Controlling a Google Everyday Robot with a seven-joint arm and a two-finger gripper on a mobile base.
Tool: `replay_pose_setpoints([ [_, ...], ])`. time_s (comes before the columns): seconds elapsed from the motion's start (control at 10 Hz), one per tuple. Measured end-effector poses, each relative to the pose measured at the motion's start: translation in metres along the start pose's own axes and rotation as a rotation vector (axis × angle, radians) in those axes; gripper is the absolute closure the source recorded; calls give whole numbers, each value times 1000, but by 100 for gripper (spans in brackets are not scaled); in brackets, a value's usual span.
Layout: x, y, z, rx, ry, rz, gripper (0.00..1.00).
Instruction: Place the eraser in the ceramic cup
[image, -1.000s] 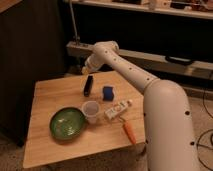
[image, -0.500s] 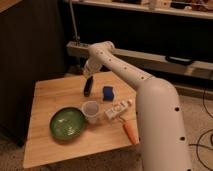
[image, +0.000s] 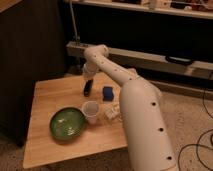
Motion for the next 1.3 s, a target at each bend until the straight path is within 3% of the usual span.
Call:
replay_pose_setpoints([
  [0.5,17,1,13,-9,-13,62,20],
  [0.9,-5,10,50,-28,-77,123,20],
  [1.0,-12,14,57,-31,-90,142,23],
  [1.3,-23,17,68,-35,-103,166,54],
])
